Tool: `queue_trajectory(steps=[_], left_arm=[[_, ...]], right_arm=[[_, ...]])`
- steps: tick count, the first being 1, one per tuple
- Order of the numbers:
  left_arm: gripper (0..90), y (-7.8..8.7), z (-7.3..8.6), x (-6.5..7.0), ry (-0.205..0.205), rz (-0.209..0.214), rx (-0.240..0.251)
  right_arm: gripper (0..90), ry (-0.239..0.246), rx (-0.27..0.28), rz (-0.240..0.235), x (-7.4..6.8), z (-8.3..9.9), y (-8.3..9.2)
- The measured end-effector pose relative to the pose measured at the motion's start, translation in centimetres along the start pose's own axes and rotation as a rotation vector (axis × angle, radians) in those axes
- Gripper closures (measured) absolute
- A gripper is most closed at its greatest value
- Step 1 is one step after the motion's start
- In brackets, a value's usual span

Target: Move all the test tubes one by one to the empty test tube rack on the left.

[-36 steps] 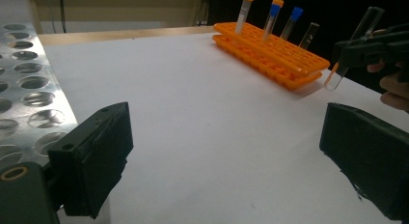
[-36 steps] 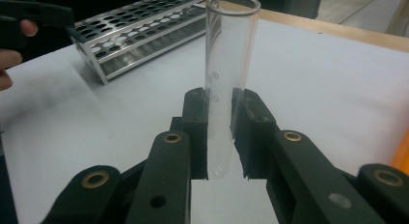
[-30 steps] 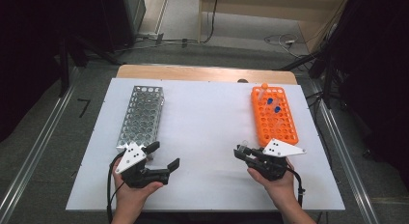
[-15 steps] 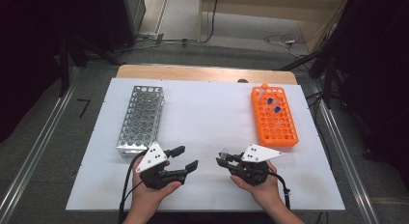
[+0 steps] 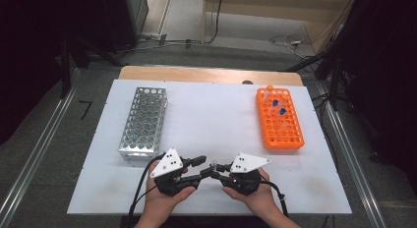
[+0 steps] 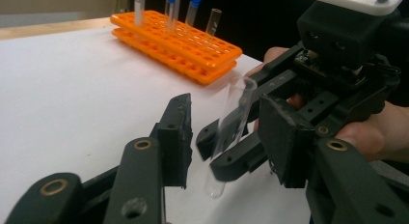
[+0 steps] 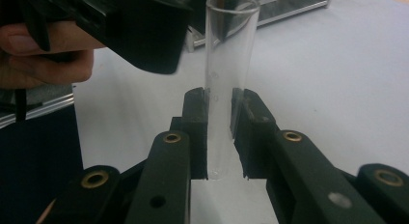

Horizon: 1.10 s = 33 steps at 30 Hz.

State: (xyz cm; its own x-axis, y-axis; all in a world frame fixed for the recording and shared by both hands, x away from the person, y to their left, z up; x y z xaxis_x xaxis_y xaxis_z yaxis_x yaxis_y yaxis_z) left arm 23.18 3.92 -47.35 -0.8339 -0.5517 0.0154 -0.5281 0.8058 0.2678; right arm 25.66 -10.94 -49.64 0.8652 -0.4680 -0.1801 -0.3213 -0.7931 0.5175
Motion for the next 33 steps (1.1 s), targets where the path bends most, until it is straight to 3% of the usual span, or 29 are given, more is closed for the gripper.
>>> queue_trajectory(steps=[10,19,23,33], left_arm=[[72.8,-0.8,0.3,0.7,-0.013,0.025,-0.029],[73.9,-0.9,0.3,0.9,-0.019,0.013,-0.035],[69.4,-0.9,0.4,0.8,-0.014,0.006,-0.039],[75.6,-0.7,0.2,0.9,-0.025,0.003,-0.024]], right_arm=[[74.0,0.027,-0.017,-0.050,-1.2,0.1,-0.4],[74.0,0.023,-0.022,-0.053,-1.3,0.1,-0.3],[74.0,0.027,-0.021,-0.052,-1.4,0.0,-0.3],[74.0,0.019,-0.011,-0.053,-1.4,-0.1,-0.1]])
Point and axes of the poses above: each handheld gripper's, and its own axes: y roughly backward along the jaws, z roughly out of its underside, x roughly to its right, the point moved 5 cm from there along -y, roughly forward along the jaws, and after that the axes turned 11 degrees about -y, right-handed, at the moved point
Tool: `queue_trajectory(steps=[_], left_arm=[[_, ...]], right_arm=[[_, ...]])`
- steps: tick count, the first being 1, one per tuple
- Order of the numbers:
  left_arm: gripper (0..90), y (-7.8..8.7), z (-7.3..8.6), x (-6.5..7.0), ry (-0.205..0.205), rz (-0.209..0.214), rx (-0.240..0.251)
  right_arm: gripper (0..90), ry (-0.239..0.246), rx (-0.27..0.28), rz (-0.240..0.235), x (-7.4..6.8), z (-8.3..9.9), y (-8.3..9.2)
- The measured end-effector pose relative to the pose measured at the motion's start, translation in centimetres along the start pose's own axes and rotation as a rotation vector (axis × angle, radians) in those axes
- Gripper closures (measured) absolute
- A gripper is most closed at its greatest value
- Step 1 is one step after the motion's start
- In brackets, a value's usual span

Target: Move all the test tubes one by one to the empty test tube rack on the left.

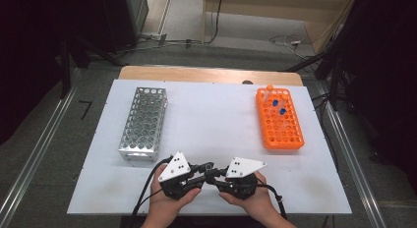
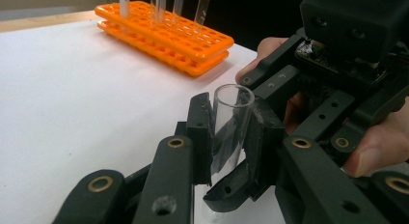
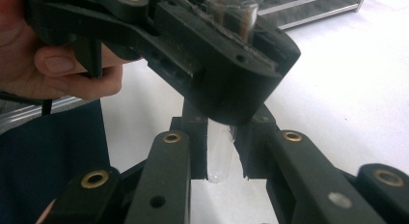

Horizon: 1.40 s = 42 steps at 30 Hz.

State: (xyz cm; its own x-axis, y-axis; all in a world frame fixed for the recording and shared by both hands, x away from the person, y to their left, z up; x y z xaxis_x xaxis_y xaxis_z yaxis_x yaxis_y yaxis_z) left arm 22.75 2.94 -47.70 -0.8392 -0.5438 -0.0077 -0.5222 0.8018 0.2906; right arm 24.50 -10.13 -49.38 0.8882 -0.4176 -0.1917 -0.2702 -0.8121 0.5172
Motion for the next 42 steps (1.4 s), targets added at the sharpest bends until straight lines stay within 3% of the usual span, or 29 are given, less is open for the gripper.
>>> queue_trajectory(steps=[16,24,34,40,42], left_arm=[[76.4,0.3,0.0,-0.2,-0.005,-0.010,0.004],[76.5,1.7,-0.6,-1.2,0.011,-0.053,0.037],[76.5,3.1,-1.3,-3.2,0.008,-0.112,0.035],[76.4,4.0,-1.9,-5.1,0.014,-0.157,0.030],[76.4,4.3,-2.2,-5.7,0.010,-0.169,0.031]], right_arm=[[72.6,0.001,0.012,-0.008,0.0,0.0,-0.1],[44.2,-0.007,0.045,-0.006,0.2,0.2,0.8],[13.2,-0.086,0.112,0.065,3.1,0.2,4.7],[0.6,-0.124,0.138,0.097,4.9,0.6,7.3],[0.0,-0.137,0.138,0.106,5.4,1.0,8.1]])
Point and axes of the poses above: each handheld gripper's, and its own axes: y roughly backward along the jaws, z roughly out of its underside, x roughly to its right, the point moved 5 cm from there along -y, roughly forward along the jaws, and after that the axes turned 11 degrees about -y, right-handed, at the moved point
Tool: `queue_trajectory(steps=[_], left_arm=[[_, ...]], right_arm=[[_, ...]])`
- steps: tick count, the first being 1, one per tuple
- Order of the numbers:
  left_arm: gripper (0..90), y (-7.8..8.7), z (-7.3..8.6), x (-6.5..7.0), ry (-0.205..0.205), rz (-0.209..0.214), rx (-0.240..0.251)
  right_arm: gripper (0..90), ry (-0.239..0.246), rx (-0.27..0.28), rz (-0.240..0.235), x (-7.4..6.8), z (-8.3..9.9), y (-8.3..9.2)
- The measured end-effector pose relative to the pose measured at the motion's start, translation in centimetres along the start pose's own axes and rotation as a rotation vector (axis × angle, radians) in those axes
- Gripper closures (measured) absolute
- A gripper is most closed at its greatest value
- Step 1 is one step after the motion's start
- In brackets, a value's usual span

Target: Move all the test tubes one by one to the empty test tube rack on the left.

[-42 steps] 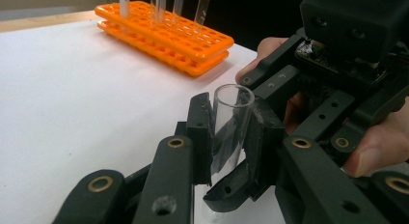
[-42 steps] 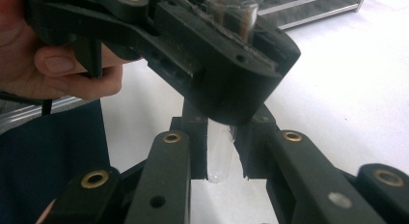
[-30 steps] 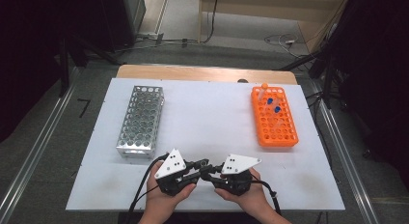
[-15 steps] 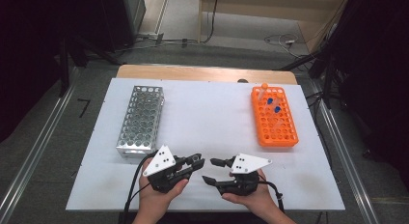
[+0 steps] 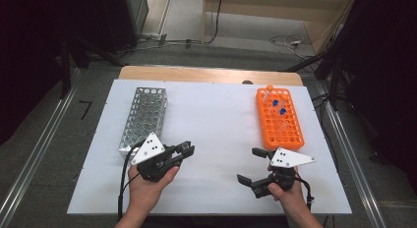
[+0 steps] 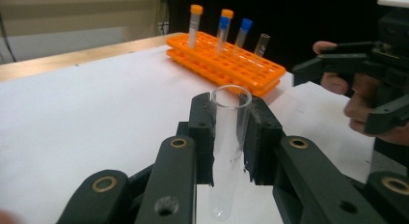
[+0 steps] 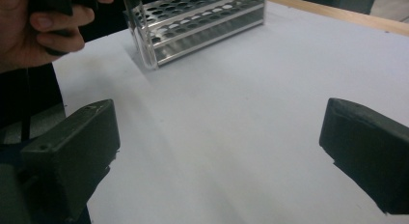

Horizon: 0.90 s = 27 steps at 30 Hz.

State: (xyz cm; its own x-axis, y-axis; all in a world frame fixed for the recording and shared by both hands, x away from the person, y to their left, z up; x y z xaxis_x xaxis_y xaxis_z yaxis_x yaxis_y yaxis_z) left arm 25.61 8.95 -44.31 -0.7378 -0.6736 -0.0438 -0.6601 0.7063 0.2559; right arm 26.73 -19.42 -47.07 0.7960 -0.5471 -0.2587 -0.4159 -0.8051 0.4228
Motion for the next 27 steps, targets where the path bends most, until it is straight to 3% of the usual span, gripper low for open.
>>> queue_trajectory(steps=[16,27], left_arm=[[76.4,0.7,-2.0,-5.4,0.007,-0.103,0.035],[76.4,0.1,-2.8,-9.0,0.022,-0.168,0.048]], right_arm=[[0.0,-0.047,0.018,0.097,3.5,1.7,4.9],[0.0,-0.090,0.045,0.154,6.0,1.8,6.1]])
Point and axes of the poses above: each handheld gripper's, and its own axes: y roughly backward along the jaws, z roughly out of its underside, x roughly to its right, the point moved 5 cm from there along -y, roughly forward along the jaws, and after that the axes turned 11 degrees about -y, right-handed, at the moved point
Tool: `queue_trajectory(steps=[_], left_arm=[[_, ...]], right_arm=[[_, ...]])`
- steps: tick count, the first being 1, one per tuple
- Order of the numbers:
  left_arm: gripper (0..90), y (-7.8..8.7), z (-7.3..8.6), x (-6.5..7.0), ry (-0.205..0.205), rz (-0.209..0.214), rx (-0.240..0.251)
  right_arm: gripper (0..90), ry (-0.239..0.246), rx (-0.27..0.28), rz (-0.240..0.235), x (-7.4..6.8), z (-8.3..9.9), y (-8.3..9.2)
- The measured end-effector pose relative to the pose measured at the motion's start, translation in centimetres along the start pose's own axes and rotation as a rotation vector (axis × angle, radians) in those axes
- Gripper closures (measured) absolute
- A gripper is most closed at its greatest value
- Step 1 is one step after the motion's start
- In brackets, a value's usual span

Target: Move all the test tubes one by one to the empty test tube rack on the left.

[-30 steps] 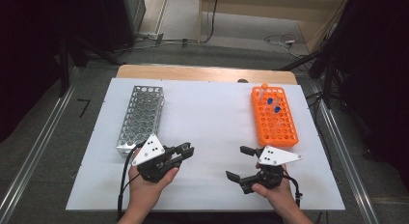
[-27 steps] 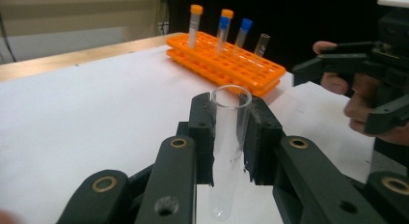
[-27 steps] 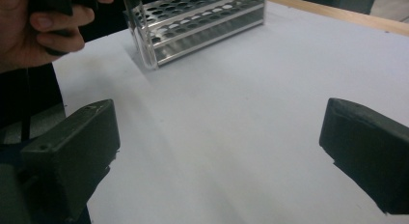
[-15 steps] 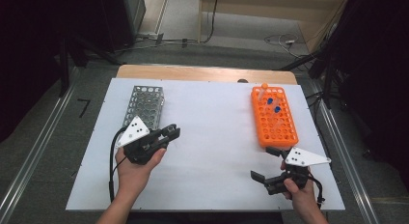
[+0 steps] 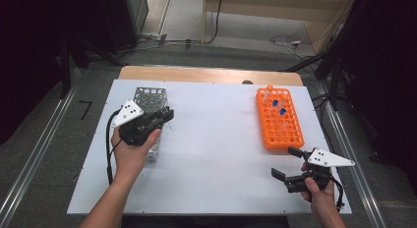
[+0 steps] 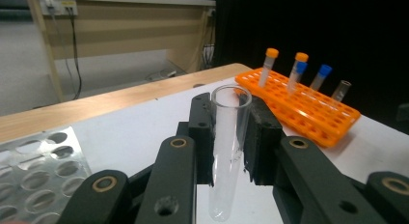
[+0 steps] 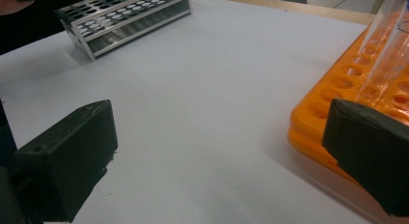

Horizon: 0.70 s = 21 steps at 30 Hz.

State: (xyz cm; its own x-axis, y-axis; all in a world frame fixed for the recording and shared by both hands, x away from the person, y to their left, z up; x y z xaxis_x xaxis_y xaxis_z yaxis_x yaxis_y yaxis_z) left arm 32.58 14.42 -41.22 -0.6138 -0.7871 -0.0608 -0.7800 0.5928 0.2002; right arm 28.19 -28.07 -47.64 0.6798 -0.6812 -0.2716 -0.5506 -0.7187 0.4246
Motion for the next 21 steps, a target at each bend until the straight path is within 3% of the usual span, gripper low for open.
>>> queue_trajectory(steps=[7,8,11,14,15,21], left_arm=[[76.4,-1.0,-0.2,-2.1,0.006,-0.052,-0.020],[76.4,-1.4,-0.1,-2.8,-0.001,-0.080,-0.037],[76.4,-2.0,-0.1,-4.0,0.006,-0.107,-0.042],[76.4,-2.2,-0.1,-4.8,0.028,-0.116,-0.035],[76.4,-2.5,-0.1,-5.6,0.039,-0.133,-0.040],[76.4,-3.5,0.0,-7.1,0.044,-0.156,-0.054]], right_arm=[[0.0,-0.007,0.010,0.008,0.6,0.0,0.1],[0.0,-0.009,0.009,0.010,0.6,0.0,0.1],[0.0,-0.012,0.007,0.014,0.8,0.1,0.1],[0.0,-0.011,0.007,0.014,0.9,0.1,0.1],[0.0,-0.012,0.006,0.015,1.0,0.1,0.1],[0.0,-0.017,0.005,0.016,1.2,0.1,0.1]])
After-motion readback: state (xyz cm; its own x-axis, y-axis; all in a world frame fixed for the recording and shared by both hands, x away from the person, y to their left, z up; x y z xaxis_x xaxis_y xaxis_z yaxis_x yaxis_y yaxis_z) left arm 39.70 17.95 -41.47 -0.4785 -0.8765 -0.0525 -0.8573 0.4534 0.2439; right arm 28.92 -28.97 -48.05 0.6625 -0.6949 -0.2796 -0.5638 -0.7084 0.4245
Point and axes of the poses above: each handheld gripper's, and its own axes: y roughly backward along the jaws, z roughly out of its underside, x roughly to its right, the point moved 5 cm from there along -y, roughly forward along the jaws, and after that the axes turned 11 degrees about -y, right-handed, at the moved point
